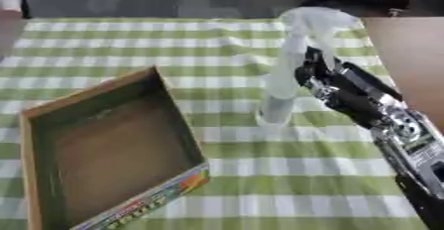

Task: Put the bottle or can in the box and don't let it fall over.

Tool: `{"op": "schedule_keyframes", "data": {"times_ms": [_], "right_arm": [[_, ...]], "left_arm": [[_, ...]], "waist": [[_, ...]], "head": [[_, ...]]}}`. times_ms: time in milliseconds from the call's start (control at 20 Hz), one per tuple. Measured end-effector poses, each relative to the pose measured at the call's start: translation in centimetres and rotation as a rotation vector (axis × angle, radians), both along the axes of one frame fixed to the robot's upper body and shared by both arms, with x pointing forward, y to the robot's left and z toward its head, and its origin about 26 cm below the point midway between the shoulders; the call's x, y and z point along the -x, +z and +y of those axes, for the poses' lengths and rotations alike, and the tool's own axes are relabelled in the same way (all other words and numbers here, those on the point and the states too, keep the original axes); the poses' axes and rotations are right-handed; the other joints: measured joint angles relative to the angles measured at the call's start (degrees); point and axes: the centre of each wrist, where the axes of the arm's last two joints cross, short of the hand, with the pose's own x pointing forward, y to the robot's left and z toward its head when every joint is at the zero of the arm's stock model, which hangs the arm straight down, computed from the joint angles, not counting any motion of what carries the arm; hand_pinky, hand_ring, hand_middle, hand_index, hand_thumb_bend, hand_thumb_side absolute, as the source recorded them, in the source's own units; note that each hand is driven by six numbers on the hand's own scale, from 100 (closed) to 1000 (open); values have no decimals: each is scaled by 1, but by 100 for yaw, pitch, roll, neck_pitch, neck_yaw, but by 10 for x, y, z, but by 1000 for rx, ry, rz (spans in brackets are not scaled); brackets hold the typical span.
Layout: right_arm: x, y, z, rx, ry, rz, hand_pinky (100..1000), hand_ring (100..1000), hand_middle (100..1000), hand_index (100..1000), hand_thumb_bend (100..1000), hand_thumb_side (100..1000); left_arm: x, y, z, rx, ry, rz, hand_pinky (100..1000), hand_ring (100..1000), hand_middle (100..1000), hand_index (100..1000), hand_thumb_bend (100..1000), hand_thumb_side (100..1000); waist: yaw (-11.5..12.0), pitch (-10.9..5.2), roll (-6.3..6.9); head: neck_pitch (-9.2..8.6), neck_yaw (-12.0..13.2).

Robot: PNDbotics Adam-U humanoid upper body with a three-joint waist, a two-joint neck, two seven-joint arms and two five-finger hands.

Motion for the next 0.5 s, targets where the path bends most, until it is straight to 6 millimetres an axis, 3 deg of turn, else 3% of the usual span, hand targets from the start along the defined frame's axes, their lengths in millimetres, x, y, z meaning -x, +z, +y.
{"op": "schedule_keyframes", "data": {"times_ms": [500], "right_arm": [[5, 0, 4, 9, -23, -13, 979, 1000, 1000, 1000, 100, 651]], "left_arm": [[0, 0, 0, -3, -3, 3, 914, 833, 934, 837, 100, 817]], "waist": [[20, 8, -7]], "head": [[-44, -9]]}}
